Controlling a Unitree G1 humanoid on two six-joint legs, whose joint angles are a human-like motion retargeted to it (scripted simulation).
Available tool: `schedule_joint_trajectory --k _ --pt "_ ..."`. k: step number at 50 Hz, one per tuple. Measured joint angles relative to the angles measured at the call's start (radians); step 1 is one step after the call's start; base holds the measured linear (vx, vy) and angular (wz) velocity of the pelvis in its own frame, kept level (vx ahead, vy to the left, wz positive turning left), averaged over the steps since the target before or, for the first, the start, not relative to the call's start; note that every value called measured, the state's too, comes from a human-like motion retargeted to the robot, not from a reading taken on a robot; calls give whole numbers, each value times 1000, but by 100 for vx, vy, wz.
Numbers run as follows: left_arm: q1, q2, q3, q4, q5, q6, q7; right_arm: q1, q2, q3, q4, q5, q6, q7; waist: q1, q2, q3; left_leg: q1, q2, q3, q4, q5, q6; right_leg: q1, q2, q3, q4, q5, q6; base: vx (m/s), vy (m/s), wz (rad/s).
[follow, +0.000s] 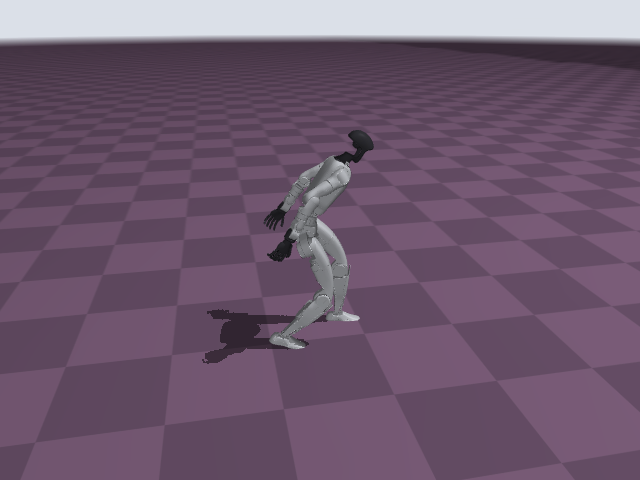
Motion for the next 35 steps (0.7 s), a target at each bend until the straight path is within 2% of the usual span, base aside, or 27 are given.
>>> schedule_joint_trajectory --k 3,5,7,10,12,14,15,16,18,20,22,23,24,25,27,30,32,33,35 --pt "-235 -40 11 124 -57 12 87 -141 21 64 155 -38 25 -21 -30 10 1 -168 -13 21 249 -70 28 -109 9 37 227 -87 -26 -7 10 47" --pt "-414 -47 16 197 -124 19 128 -286 48 77 313 -16 58 -104 -49 17 -13 -239 -9 37 385 -103 39 -134 19 54 338 -149 -58 -9 6 14" --pt "-607 -31 19 242 -205 22 155 -476 69 17 454 96 90 -239 -71 22 -46 -273 0 49 481 -130 49 -141 22 59 424 -199 -84 -12 3 -8" --pt "-902 14 30 244 -310 24 139 -773 69 -141 494 366 79 -383 -94 45 -112 -274 22 55 557 -157 55 -132 22 49 497 -242 -89 -21 -1 -35" --pt "-1110 50 28 201 -380 12 97 -987 76 -172 439 527 44 -360 -90 77 -136 -220 52 51 530 -151 40 -98 34 38 467 -242 -76 -34 -7 -72" --pt "-1302 97 11 112 -475 -32 72 -1216 100 -122 374 603 14 -328 -70 116 -136 -116 96 48 410 -98 16 -45 66 37 365 -203 -67 -47 -13 -117" --pt "-1391 126 0 53 -531 -65 70 -1335 117 -79 340 617 1 -321 -57 135 -129 -48 121 46 317 -51 3 -15 87 41 293 -168 -64 -58 -19 -153" --pt "-1456 164 -15 -31 -582 -113 82 -1440 142 -34 289 608 -13 -332 -41 145 -129 38 141 46 157 42 -10 13 112 59 190 -98 -57 -63 -24 -168" --pt "-1558 255 -41 -233 -637 -224 127 -1631 196 39 157 567 -44 -375 -13 149 -128 261 170 49 -276 295 -55 83 159 116 -59 92 -21 -66 -31 -182" --pt "-1613 371 -53 -470 -548 -330 186 -1774 245 69 -28 476 -88 -450 2 152 -137 502 215 61 -725 525 -166 192 212 192 -376 350 71 -63 -37 -156" --pt "-1670 486 -33 -689 -321 -387 246 -1888 232 65 -242 312 -115 -515 -23 112 -184 527 215 107 -755 477 -248 279 176 221 -706 605 194 -63 -62 -34" --pt "-1707 541 -14 -798 -200 -395 279 -1948 204 53 -353 215 -113 -548 -37 94 -210 529 229 128 -755 451 -273 312 171 171 -847 704 199 -67 -92 33" --pt "-1752 584 7 -903 -110 -394 303 -2013 160 37 -464 128 -104 -573 -43 79 -236 516 232 161 -740 435 -277 322 155 117 -945 757 200 -75 -95 49" --pt "-1800 623 29 -1006 -36 -391 323 -2081 107 21 -576 45 -90 -593 -45 66 -261 494 229 201 -717 424 -269 319 134 61 -1022 786 200 -85 -65 53" --pt "-1883 668 52 -1190 -19 -399 336 -2216 -18 -13 -803 -45 -57 -599 -32 46 -300 329 214 257 -416 328 -209 306 55 -2 -1064 742 200 -88 -26 60" --pt "-1879 735 56 -1375 -130 -461 356 -2335 -190 -28 -1102 -87 -38 -602 32 52 -348 130 232 309 107 191 -115 356 -34 41 -986 650 200 -70 6 9" --pt "-1746 792 82 -1453 -216 -494 361 -2284 -307 -32 -1301 -108 -26 -665 105 74 -387 87 248 283 378 166 -127 416 -43 90 -850 595 181 -54 -6 -58" --pt "-1647 817 105 -1484 -245 -496 351 -2221 -363 -35 -1390 -131 -18 -678 138 83 -413 84 234 252 476 187 -159 451 -48 94 -778 577 169 -51 -18 -56" --pt "-1426 866 168 -1539 -277 -479 307 -2071 -470 -49 -1530 -164 -16 -663 180 82 -458 96 153 196 578 300 -254 513 -97 70 -665 589 163 -53 -19 -24"
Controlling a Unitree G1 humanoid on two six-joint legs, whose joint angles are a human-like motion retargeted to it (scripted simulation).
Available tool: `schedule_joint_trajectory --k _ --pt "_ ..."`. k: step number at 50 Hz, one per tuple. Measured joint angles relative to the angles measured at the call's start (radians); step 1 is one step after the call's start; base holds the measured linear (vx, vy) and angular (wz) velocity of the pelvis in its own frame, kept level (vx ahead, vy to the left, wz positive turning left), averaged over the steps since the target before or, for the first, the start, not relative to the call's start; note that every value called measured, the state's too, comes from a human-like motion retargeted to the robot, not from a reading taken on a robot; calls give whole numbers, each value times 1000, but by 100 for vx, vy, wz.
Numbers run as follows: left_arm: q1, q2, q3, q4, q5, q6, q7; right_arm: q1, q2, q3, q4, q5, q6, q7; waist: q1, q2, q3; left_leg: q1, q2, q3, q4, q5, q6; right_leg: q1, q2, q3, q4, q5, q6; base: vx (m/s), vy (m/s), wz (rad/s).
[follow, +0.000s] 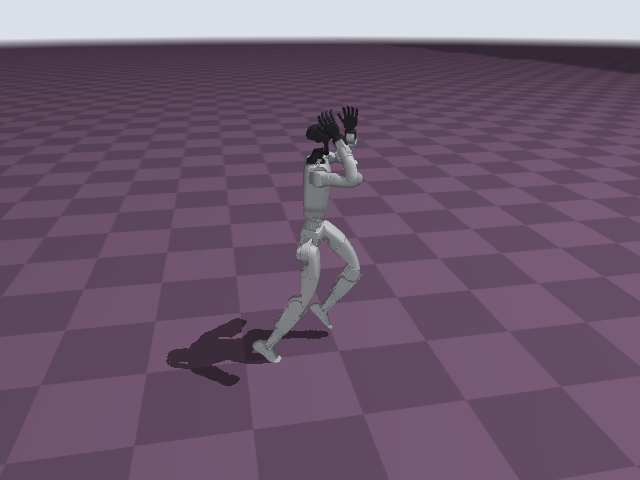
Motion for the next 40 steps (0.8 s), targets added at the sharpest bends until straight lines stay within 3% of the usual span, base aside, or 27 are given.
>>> schedule_joint_trajectory --k 2,3,4,5,7,8,10,12,15,18,22,25,32,35,40 --pt "254 20 120 -56 -12 30 -79 162 -93 -36 -83 -9 -21 54 -2 -16 -11 33 -84 17 -24 128 -29 50 -96 -64 54 22 21 -64 -13 18" --pt "405 16 214 -85 -16 45 -123 252 -131 -71 -106 -2 -36 86 -3 -15 -1 64 -92 25 -51 142 -29 75 -123 -95 67 -2 17 -70 -30 -32" --pt "570 -11 330 -111 -17 55 -157 349 -159 -121 -114 7 -52 109 0 5 24 105 -64 18 -64 78 -24 99 -112 -114 82 -81 -9 -72 -46 -88" --pt "743 -48 458 -135 -17 63 -185 450 -181 -178 -113 19 -66 129 6 34 57 153 -19 3 -69 -27 -15 123 -82 -127 97 -186 -45 -77 -51 -95" --pt "1022 -242 668 -143 17 62 -165 708 -179 -334 -83 38 -98 158 -41 80 166 229 49 15 -61 -432 99 132 -21 -139 174 -513 -113 -84 -44 -40" --pt "1115 -376 720 -132 45 56 -131 866 -131 -403 -52 2 -111 165 -79 90 231 252 69 12 -53 -637 149 122 12 -143 226 -663 -144 -88 -40 18" --pt "1216 -637 710 -39 94 87 -19 1191 3 -492 21 -9 -131 109 -155 93 363 236 98 -17 -9 -866 246 77 74 -169 349 -853 -211 -88 -37 68" --pt "1206 -831 558 149 72 186 67 1467 183 -492 152 51 -111 89 -202 95 466 138 117 -58 44 -822 298 1 108 -233 462 -876 -263 -83 -32 119" --pt "1162 -956 314 456 -52 276 24 1716 411 -438 377 209 -75 176 -224 95 537 29 106 -87 -24 -637 257 -109 108 -324 508 -781 -261 -65 -23 112" --pt "1212 -931 171 585 -71 249 -69 1868 503 -383 419 221 -135 161 -210 71 537 106 67 -71 -283 -581 205 -117 109 -338 357 -682 -196 -41 -15 36" --pt "1335 -874 128 558 69 264 -175 1969 435 -314 295 183 -197 242 -207 34 470 188 45 -34 -606 -440 143 -110 127 -320 113 -547 -121 -35 -9 -13" --pt "1334 -866 72 575 121 280 -173 1924 353 -236 271 256 -195 324 -196 18 410 244 20 -6 -847 -312 118 -127 129 -306 -17 -459 -98 -34 -4 -29" --pt "1130 -880 -94 685 147 293 -96 1550 224 84 465 304 -173 249 -172 73 359 439 37 63 -1264 -113 111 -81 201 -259 -170 -383 -99 -25 -3 -45" --pt "1014 -876 -123 704 173 299 -100 1388 241 166 529 271 -162 202 -189 99 337 479 58 63 -1330 -74 94 -65 233 -256 -185 -374 -100 -17 -7 -7" --pt "822 -855 -116 675 217 298 -128 1248 370 125 537 239 -185 174 -205 113 292 498 85 40 -1333 -58 79 -23 268 -265 -216 -365 -100 -11 -8 13"
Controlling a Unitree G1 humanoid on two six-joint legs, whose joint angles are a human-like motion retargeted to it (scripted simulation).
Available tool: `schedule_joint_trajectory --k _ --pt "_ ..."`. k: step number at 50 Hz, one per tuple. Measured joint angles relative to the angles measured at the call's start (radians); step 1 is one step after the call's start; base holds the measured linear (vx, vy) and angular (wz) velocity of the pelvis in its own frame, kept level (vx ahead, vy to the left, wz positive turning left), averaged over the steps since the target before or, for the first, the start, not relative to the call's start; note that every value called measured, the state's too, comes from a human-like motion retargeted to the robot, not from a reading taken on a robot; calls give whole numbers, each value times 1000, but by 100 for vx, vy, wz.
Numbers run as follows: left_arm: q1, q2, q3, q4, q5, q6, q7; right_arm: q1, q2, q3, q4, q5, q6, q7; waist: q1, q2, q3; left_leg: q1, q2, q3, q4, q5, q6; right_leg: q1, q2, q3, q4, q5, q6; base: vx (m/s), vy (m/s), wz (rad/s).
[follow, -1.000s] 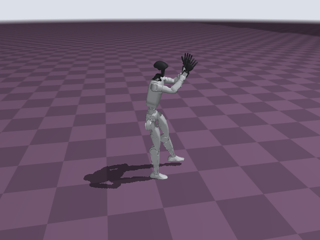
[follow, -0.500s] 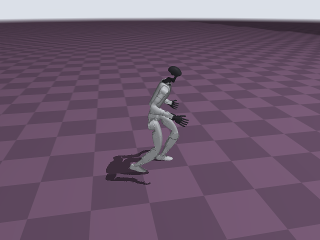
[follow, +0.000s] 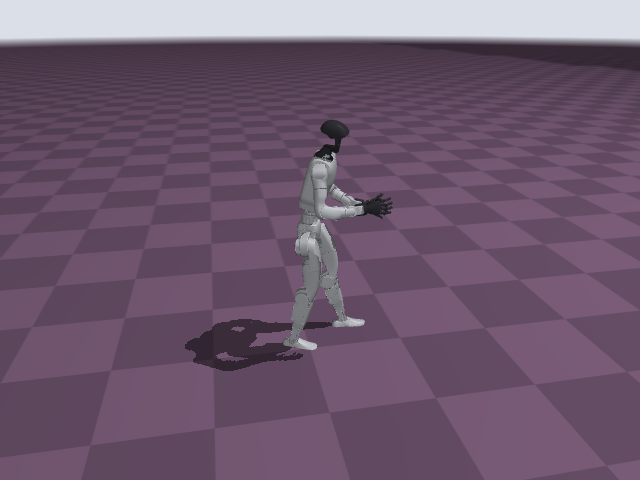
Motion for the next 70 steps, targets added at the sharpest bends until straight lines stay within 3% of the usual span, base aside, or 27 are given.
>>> schedule_joint_trajectory --k 9,17,26,38,45,60,70 --pt "-147 -29 50 -47 -28 -31 21 -114 198 -45 63 -123 28 11 16 -24 -77 45 34 30 1 14 -5 21 25 41 15 0 -4 -5 -6 -23" --pt "-44 -43 12 -6 -40 1 -73 -37 76 7 44 -166 20 115 11 -36 -98 67 35 31 4 14 0 41 26 41 24 -14 -8 0 0 -2" --pt "230 -15 14 18 15 26 -55 252 -61 -101 58 -67 17 68 19 -42 -88 66 23 14 2 15 5 53 19 19 18 -21 -2 0 0 6" --pt "452 126 54 19 -3 51 -109 541 31 -298 75 28 28 30 51 -58 -60 49 9 7 47 -3 31 62 2 18 9 -11 6 0 0 0" --pt "402 132 53 39 -4 42 -158 508 85 -277 97 11 33 36 50 -44 -49 12 9 -7 122 -44 31 61 -7 10 15 -13 7 0 0 0" --pt "227 79 -12 58 118 35 -107 411 39 -205 99 -61 34 94 70 -52 -61 -9 -21 17 142 -83 45 39 -44 25 17 -12 20 6 3 -3" --pt "30 17 -239 59 176 102 -201 442 15 -224 84 18 44 120 -74 -38 -59 26 6 175 198 -157 51 5 -71 172 36 3 45 8 5 -76"
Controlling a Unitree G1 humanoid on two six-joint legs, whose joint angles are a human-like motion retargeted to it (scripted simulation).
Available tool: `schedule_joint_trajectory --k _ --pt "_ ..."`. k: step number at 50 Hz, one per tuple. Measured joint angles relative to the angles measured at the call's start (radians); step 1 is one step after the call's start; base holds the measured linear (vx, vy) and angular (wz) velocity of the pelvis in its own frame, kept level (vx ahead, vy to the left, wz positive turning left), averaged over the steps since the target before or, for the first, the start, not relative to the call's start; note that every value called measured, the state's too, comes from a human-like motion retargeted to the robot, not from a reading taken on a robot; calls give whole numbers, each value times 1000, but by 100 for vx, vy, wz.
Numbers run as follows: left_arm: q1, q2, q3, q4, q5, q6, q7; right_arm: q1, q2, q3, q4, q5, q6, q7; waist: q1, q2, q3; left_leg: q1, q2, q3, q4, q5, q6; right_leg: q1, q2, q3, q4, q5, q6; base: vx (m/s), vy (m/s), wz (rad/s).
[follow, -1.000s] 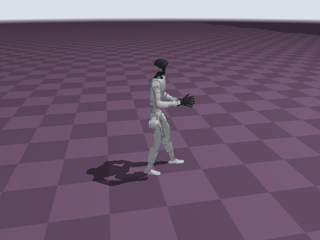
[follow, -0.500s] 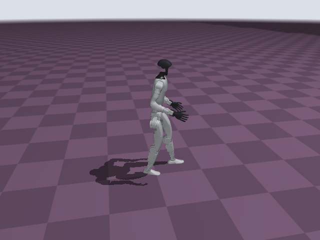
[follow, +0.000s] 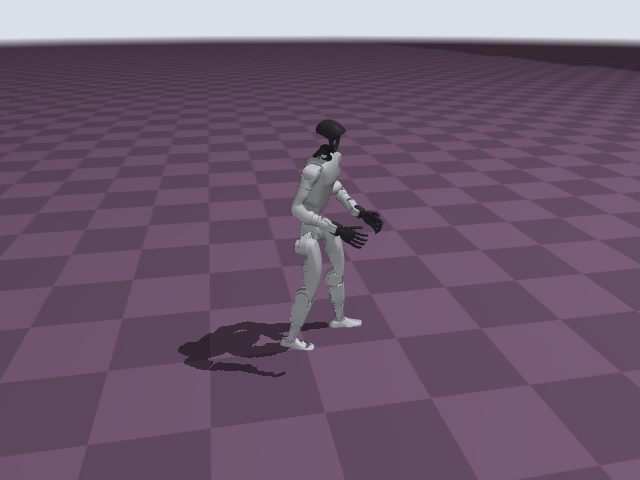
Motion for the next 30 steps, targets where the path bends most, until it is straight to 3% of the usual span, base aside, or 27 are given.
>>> schedule_joint_trajectory --k 5,10,16,19,22,27,30 --pt "-98 -2 -61 -9 26 13 -39 -6 -5 4 -10 50 10 30 -149 -2 -9 50 59 192 97 -87 19 -55 1 204 39 21 -3 9 7 -214" --pt "-49 24 5 13 -48 5 -54 -29 1 7 -18 76 28 43 -274 0 -34 166 65 392 111 -173 40 -155 31 386 120 73 7 12 11 -349" --pt "159 94 114 118 3 12 -52 -12 -25 2 -44 88 16 53 -260 5 -71 281 35 303 225 -244 90 -265 10 139 240 82 13 14 14 -451" --pt "244 126 151 196 116 33 -63 -11 -29 -5 -46 94 7 48 -234 12 -51 303 58 173 417 -279 126 -236 43 198 243 51 -3 10 15 -393" --pt "305 120 170 295 196 55 -79 -15 -13 -19 -30 96 9 45 -230 46 -10 246 53 -101 634 -257 114 -182 124 375 208 50 -26 1 18 -309" --pt "342 59 148 471 219 76 -97 8 15 -69 0 107 13 43 -236 97 17 163 -143 -592 771 -213 12 -141 170 585 92 120 -13 -11 19 -219" --pt "357 47 131 513 230 70 -123 33 20 -91 7 116 12 42 -217 106 4 185 -191 -701 693 -260 -3 -137 158 677 -3 171 17 -19 16 -181"
